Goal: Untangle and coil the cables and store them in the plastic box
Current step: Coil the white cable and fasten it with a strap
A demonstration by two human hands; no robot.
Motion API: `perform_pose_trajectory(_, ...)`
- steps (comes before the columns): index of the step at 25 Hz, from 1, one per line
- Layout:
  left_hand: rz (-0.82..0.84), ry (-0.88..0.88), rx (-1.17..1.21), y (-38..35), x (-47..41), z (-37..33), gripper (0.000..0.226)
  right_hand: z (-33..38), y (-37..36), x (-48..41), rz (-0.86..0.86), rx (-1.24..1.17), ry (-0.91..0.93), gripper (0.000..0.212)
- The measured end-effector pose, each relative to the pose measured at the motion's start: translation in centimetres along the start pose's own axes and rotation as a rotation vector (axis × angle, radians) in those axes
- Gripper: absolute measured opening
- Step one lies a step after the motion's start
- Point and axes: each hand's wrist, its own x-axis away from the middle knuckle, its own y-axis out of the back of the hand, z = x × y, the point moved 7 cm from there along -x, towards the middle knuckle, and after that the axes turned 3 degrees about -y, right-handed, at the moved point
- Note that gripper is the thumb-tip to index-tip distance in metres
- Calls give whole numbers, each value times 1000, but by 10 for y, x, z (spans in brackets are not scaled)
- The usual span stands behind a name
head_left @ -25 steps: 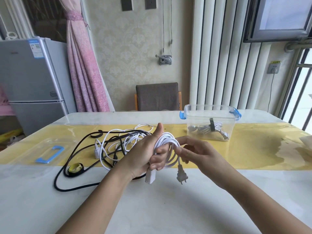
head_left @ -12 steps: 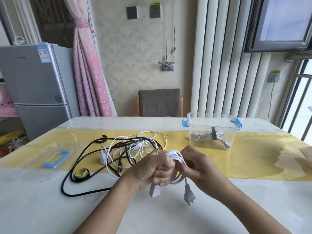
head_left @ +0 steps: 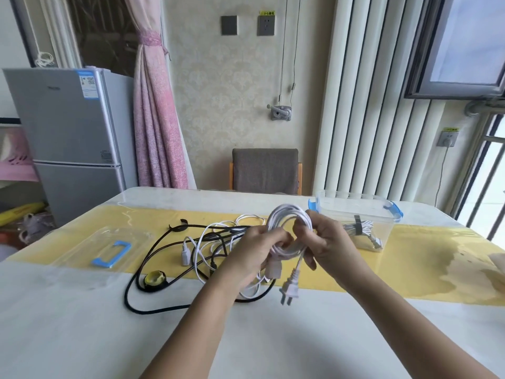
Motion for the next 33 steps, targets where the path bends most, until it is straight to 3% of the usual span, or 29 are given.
perform_pose_trajectory(4,304,172,226,-1,21,-16,26,22,-18,-18,62,34,38,24)
perform_pose_trajectory(8,372,84,332,30,50,-28,13,41,-58,-27,158,164,147,30)
perform_pose_trajectory(12,164,4,413,78,70,-26,48,46,-110,-41,176,123,151,34)
perform_pose_trajectory(14,31,22,341,103,81,-30,56,40,-137,-48,231,137,146,33)
perform_pose_trajectory(16,-184,93,227,137,95,-34,56,26,-161,-55,291,145,88,40)
perform_pose_trajectory(18,-435,149,132,177,111,-38,49,13,-182,-56,327,196,58,30)
perform_pose_trajectory(21,-647,187,66,214,132,-43,48,-5,-223,-51,438,478,130,26)
perform_pose_trajectory(24,-726,212,61,227,141,-41,51,-28,-256,-45,569,725,157,34)
perform_pose_trajectory(26,-747,226,70,232,145,-36,47,-38,-262,-46,597,864,126,28)
perform_pose_trajectory(30,-734,238,105,237,145,-26,45,-49,-259,-51,550,795,36,24)
perform_pose_trajectory(33,-769,235,129,243,143,-18,26,-55,-262,-53,505,805,-26,24)
